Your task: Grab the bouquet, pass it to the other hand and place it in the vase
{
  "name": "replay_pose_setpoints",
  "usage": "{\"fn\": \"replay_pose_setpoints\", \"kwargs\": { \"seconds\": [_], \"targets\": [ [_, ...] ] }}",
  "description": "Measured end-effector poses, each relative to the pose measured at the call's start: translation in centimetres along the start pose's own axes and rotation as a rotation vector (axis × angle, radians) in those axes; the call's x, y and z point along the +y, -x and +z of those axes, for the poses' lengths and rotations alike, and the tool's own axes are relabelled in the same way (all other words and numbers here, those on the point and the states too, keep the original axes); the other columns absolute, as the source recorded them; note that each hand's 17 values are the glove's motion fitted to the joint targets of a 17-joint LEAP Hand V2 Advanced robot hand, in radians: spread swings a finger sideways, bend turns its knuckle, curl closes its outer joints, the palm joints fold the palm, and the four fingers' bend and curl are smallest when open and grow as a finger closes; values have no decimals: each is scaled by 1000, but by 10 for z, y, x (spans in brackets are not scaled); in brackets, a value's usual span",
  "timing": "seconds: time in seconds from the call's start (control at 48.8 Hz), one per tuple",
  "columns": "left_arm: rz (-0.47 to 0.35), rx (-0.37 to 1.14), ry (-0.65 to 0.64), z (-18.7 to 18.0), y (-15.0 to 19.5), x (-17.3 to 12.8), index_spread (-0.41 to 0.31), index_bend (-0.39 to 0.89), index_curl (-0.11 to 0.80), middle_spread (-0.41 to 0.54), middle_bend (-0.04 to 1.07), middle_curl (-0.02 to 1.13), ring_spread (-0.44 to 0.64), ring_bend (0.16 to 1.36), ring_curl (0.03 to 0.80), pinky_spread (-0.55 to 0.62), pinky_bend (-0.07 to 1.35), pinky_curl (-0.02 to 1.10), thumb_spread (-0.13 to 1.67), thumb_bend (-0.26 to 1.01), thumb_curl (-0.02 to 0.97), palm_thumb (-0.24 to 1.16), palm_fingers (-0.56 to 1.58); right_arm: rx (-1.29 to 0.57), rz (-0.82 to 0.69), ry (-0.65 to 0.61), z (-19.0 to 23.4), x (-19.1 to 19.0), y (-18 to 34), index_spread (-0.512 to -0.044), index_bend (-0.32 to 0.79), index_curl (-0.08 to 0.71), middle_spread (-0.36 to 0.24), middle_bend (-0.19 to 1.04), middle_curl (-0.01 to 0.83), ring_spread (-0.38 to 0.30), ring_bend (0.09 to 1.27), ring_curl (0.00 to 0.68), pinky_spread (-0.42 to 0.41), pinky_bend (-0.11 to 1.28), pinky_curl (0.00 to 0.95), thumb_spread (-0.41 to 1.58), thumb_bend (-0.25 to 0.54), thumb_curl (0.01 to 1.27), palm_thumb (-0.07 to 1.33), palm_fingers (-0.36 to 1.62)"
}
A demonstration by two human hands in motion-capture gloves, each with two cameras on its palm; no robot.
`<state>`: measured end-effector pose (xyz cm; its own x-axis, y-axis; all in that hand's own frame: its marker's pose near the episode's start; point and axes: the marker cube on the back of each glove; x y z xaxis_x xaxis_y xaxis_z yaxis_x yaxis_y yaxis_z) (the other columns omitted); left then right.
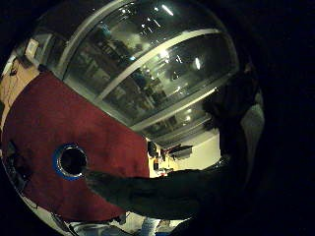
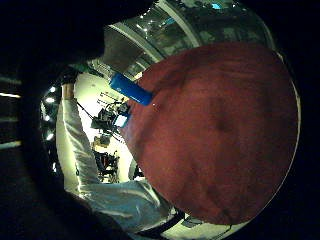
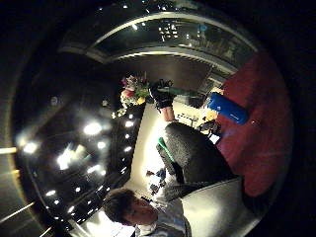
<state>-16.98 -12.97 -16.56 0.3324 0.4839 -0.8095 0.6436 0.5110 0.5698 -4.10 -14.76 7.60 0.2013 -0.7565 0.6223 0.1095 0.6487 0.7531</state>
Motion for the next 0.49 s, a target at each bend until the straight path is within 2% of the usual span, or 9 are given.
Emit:
{"fn": "replay_pose_setpoints", "kwargs": {
  "seconds": [0.082,0.123,0.225,0.328,0.43,0.491],
  "targets": [
    [-16,4,-1,2,9,-1,-362,502,602,-305,779,566,-378,773,494,-343,582,456,94,-32,771,866,1368,-73,200,2,2,11,1,-420,119,146,-13,188,306,128,480,287,303,653,326,1048,-22,341,409,-32],
    [-28,3,-6,2,14,-1,-362,501,602,-305,779,566,-379,772,494,-343,583,456,94,-32,772,866,1368,-95,243,1,2,13,-2,-420,121,149,-13,189,306,127,478,286,302,650,326,1050,-23,340,411,-29],
    [-58,-11,-9,3,32,-3,-363,494,603,-304,776,565,-376,769,494,-343,586,456,97,-30,775,867,1363,-36,108,-5,-2,9,-18,-420,121,153,-15,187,306,124,480,286,301,644,327,1055,-24,337,412,-25],
    [-65,-26,2,2,49,-3,-365,487,603,-305,775,564,-375,764,492,-343,587,457,100,-31,778,870,1357,-95,284,-4,0,20,-11,-416,124,157,-15,186,305,120,479,285,301,641,328,1060,-26,333,409,-24],
    [-104,-57,27,-3,73,0,-362,470,603,-305,770,563,-375,766,493,-344,592,461,128,-36,780,859,1351,-30,142,0,-4,17,-16,-412,120,161,-15,188,307,118,482,286,301,637,329,1062,-25,330,408,-21],
    [-167,-91,123,-9,100,9,-360,452,601,-310,773,564,-368,739,488,-350,600,463,153,-40,782,845,1325,-86,247,3,-3,23,-12,-411,122,163,-15,187,308,112,482,286,301,635,330,1066,-25,329,405,-20]
  ]
}}
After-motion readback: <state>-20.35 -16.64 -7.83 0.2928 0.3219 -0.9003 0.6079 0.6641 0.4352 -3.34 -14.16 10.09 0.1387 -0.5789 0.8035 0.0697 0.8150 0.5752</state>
